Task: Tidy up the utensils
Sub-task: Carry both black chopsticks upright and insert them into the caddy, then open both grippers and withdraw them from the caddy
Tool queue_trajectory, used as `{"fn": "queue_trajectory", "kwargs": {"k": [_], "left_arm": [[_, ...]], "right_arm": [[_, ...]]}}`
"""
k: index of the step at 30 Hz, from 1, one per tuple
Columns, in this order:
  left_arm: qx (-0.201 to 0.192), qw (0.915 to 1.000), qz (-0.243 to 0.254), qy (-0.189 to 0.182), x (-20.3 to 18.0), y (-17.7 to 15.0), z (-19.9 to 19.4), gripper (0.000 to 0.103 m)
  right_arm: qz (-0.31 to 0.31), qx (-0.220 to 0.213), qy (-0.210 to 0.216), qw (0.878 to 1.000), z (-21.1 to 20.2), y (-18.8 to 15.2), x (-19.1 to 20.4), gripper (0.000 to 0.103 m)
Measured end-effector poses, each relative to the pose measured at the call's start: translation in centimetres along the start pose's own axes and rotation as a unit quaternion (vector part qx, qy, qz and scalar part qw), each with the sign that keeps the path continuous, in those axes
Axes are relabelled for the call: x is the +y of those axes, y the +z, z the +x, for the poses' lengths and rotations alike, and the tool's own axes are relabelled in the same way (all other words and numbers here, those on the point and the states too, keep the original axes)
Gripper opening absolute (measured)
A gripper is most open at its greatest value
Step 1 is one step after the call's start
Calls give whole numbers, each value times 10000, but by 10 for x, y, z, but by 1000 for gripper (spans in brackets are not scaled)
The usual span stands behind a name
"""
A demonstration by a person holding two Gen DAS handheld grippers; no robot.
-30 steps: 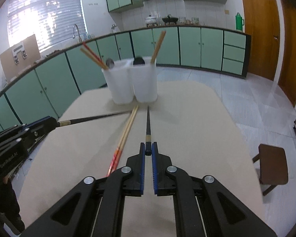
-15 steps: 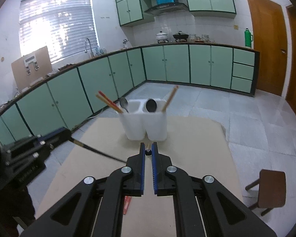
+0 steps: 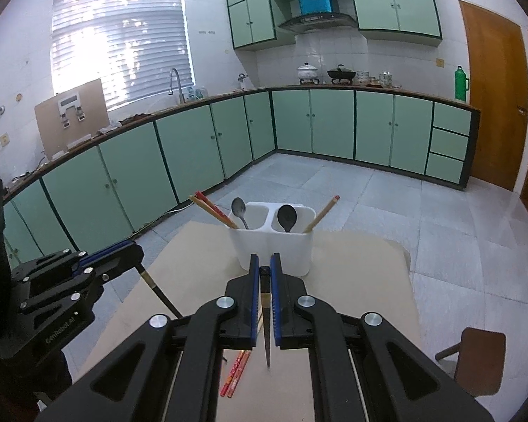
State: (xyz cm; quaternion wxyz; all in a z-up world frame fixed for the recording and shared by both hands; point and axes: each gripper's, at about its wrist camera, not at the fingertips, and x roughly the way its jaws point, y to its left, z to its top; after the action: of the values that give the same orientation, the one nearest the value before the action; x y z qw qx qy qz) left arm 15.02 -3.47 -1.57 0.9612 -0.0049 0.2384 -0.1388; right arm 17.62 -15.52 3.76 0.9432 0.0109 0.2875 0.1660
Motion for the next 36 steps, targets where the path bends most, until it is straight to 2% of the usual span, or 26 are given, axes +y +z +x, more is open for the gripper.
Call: {"fn": "queue_trajectory", "kwargs": {"k": [7,14,22,26,30,36], "left_arm": [[-283,9996,65,-40,1,26,-4,6],[-804,9965,236,45,-3,76,3,6],[-1404,9892,343,240,0,143,39,6],[-1542,9870,313,332,4,154,68,6],[-1433,9886,243,399,12,150,110,6],[-850,9955,89,413,29,132,159,6]], "right_arm": [[-106,-250,48,9996,-6,33,-2,6],[-124,-739,-6,9972,-4,87,-8,6],[-23,-1440,-260,9892,18,150,-26,6],[2,-1554,-387,9871,46,163,-38,6],[92,-1430,-409,9888,80,161,-48,6],[174,-1032,-434,9936,120,141,-60,6]]}}
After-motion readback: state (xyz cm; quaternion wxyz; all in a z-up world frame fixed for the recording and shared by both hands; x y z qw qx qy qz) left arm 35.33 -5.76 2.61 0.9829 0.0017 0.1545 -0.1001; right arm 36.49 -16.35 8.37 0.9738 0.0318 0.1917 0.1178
